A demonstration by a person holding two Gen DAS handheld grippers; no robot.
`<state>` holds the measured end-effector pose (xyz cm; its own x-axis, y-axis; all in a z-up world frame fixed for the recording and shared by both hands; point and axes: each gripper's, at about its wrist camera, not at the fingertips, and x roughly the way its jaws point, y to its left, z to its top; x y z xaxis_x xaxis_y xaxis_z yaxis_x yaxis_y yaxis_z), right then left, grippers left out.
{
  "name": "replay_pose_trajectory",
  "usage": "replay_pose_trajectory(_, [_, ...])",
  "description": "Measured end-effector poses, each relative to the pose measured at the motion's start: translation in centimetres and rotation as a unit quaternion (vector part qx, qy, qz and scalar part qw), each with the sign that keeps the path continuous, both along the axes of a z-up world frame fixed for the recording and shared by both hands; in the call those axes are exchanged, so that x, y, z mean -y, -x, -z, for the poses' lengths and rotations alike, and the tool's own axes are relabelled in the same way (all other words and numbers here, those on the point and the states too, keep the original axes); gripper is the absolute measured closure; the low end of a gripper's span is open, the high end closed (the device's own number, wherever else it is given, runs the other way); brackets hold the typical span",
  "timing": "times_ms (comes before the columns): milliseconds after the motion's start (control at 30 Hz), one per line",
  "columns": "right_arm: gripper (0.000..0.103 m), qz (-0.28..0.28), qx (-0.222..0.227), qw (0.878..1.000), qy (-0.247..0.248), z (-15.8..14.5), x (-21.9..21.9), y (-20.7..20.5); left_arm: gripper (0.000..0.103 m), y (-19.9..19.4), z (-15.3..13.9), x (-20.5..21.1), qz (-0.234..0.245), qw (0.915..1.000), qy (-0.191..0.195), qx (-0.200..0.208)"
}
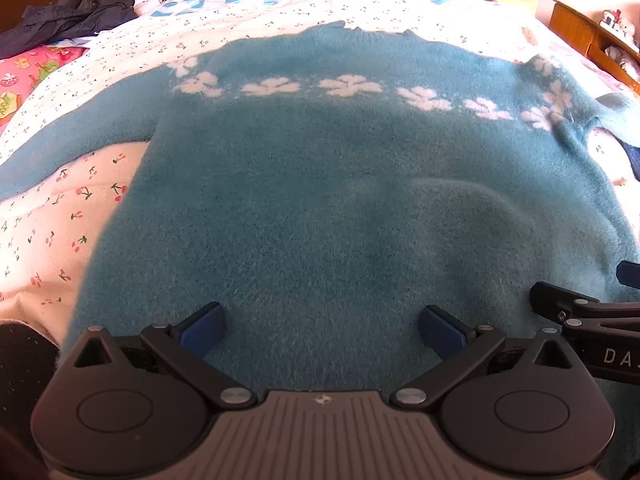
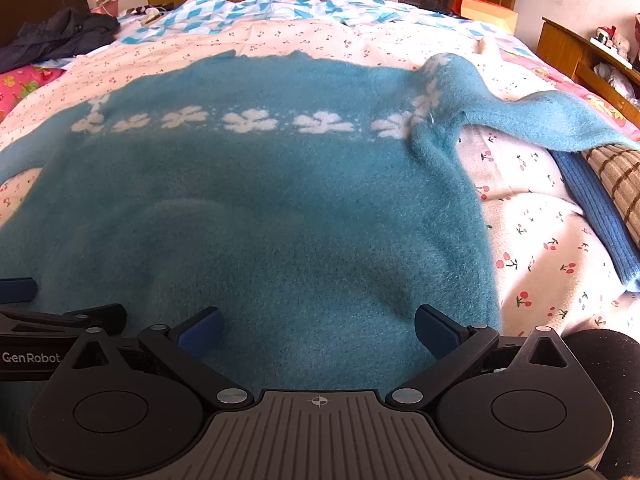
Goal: Fold small clothes
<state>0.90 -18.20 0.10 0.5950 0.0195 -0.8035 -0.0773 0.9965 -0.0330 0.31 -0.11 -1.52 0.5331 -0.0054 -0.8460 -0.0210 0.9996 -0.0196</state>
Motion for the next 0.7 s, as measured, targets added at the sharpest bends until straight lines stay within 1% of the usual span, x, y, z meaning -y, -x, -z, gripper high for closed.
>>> replay_pose_trajectory(233, [0.001, 0.0, -0.006, 1.0, -0.001, 0.13, -0.05, -0.08, 0.0, 0.04, 0.32, -0.2, -0.009, 0.9999, 0.011, -0.002])
replay_pose_trajectory(533, [0.001, 0.0, -0.005, 1.0, -0.001, 0.13, -0.08, 0.04, 0.0, -0.21, 0.35, -0.31, -0.004, 0.9999, 0.008, -0.007])
replay_pose_trajectory(700, [0.001, -0.001, 0.003, 1.0, -0.004, -0.21, -0.03, 0.24, 0.0, 0.08, -0.05, -0.22, -0.003, 1.0, 0.004, 0.004])
